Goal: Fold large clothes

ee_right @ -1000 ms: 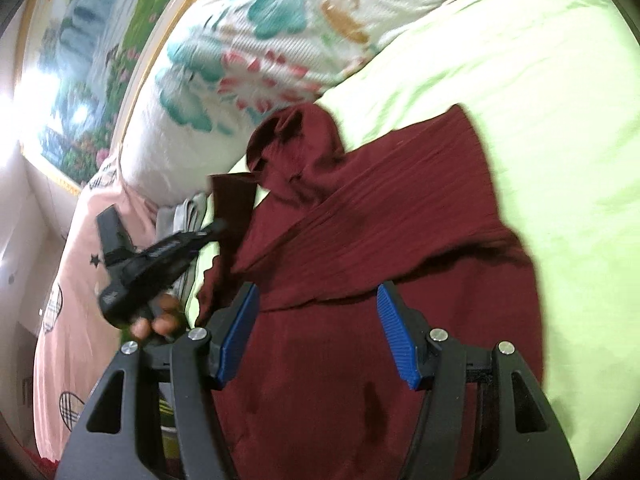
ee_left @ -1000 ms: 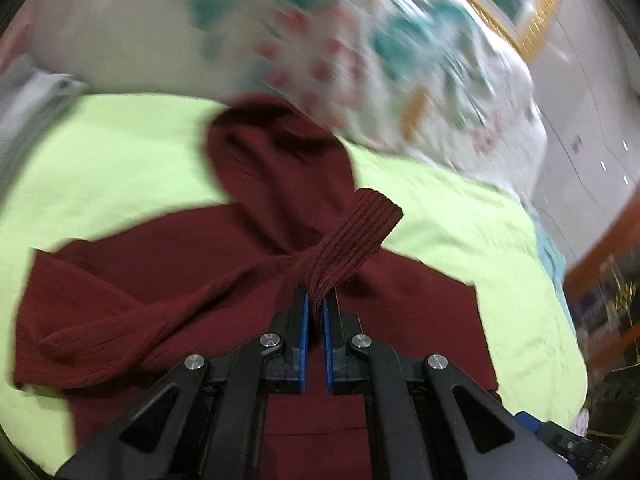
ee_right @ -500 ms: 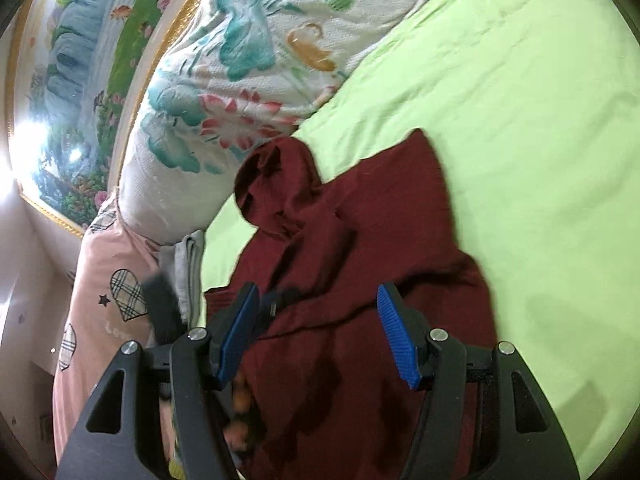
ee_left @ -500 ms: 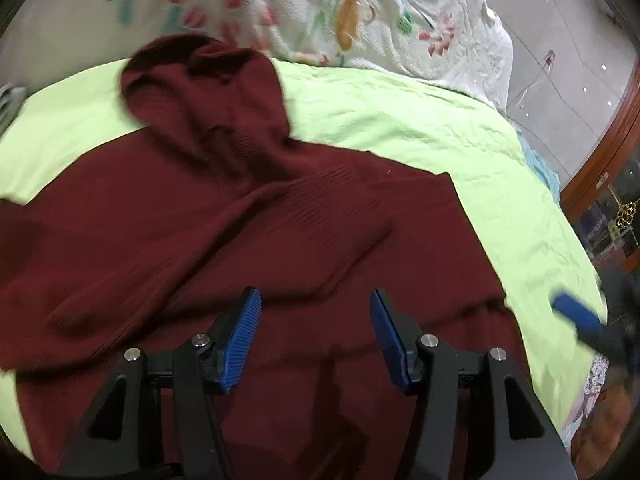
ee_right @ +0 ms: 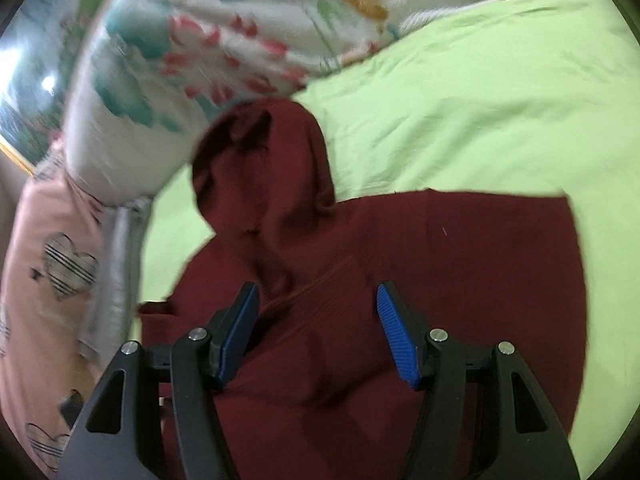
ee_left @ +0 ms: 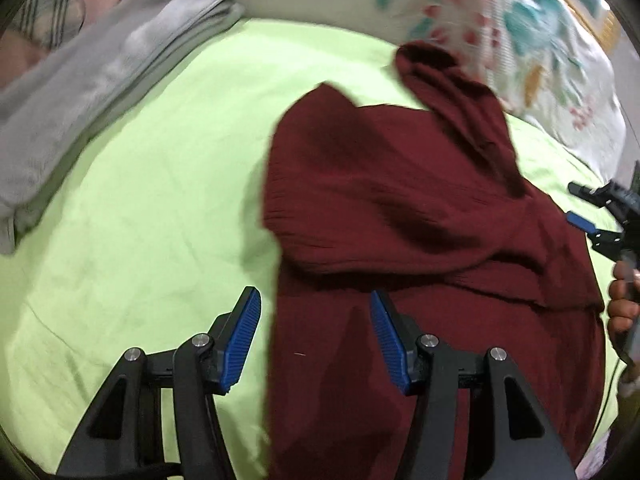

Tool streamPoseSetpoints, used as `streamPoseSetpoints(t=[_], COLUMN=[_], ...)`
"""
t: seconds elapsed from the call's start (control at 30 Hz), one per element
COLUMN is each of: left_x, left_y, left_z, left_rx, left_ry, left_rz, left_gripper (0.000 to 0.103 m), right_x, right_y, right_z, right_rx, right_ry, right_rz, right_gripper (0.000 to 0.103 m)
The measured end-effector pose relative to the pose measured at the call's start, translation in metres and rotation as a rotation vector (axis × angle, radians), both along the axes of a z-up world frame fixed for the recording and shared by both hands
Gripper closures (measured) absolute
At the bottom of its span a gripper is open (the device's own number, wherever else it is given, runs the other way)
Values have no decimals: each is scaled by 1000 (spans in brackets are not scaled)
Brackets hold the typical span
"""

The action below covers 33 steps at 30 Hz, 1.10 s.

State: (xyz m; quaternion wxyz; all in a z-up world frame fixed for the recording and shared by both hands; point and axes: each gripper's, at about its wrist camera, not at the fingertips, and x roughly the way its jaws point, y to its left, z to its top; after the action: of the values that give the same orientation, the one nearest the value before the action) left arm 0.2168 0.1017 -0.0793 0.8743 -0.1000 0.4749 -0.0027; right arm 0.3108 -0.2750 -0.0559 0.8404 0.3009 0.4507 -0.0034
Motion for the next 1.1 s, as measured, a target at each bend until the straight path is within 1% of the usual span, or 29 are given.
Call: streamPoseSetpoints(t=[0.1, 0.13, 0.17, 0.2, 0.23, 0.27, 0.3, 0.37, 0.43, 0.47, 0.5, 0.57, 0.6, 0.7, 0.73, 0.8, 0.87, 0.9, 0.93, 1.0, 1.03, 1.1], left_x=[7, 10, 12, 14, 16, 18, 21, 26, 31, 34, 36, 40, 41, 46, 46, 47, 47, 44, 43, 40, 39, 37], left_y=[8, 9, 9, 9, 8, 7, 7, 6, 3, 2, 3, 4, 4, 8, 10, 17, 27, 33, 38, 43, 42, 40], left_z=[-7, -9, -9, -9, -10, -10, -11, -10, -13, -14, -15, -17, -18, -17, -16, -16, -16, -16, -16, -16, -16, -13], left_rx=[-26, -30, -29, -28, -25, -21, -18, -21, -17, -13, -10, -13, -14, -26, -28, -27, -36, -45, -57, -73, -65, -47], left_ry=[13, 19, 21, 21, 23, 28, 31, 36, 44, 49, 53, 61, 63, 68, 66, 69, 67, 64, 64, 56, 54, 46], left_rz=[14, 11, 11, 8, 4, 1, 1, 6, 13, 18, 24, 35, 39, 56, 62, 84, 101, 110, 119, 131, 134, 143], left_gripper=[46, 46, 46, 46, 46, 46, 46, 46, 46, 46, 46, 46, 46, 46, 46, 46, 44, 44, 44, 44, 44, 44], right_x=[29, 34, 37, 38, 36, 31, 24, 4, -25, -39, -50, -64, -72, -99, -111, -126, -138, -143, -147, -155, -157, -159], right_y=[2, 4, 6, 8, 9, 9, 8, 0, -11, -15, -17, -20, -20, -20, -19, -21, -30, -39, -46, -60, -65, -66], right_z=[-23, -28, -30, -30, -25, -15, -2, 31, 63, 73, 78, 78, 73, 51, 41, 22, 9, 6, 6, 12, 17, 28], right_rx=[-87, -99, -101, -103, -115, -124, -126, -87, -76, -82, -100, -150, -182, -246, -286, -335, -312, -284, -261, -176, -122, -93], right_ry=[96, 106, 101, 98, 80, 37, -28, -209, -392, -451, -463, -450, -426, -317, -264, -170, -95, -69, -63, -85, -116, -171], right_rz=[46, 77, 103, 127, 139, 142, 143, 138, 145, 176, 216, 280, 320, 424, 445, 469, 437, 388, 336, 230, 189, 123], right_gripper=[42, 47, 76, 99, 98, 98, 98, 98, 98, 98, 98, 98, 98, 98, 98, 98, 97, 97, 97, 95, 95, 94])
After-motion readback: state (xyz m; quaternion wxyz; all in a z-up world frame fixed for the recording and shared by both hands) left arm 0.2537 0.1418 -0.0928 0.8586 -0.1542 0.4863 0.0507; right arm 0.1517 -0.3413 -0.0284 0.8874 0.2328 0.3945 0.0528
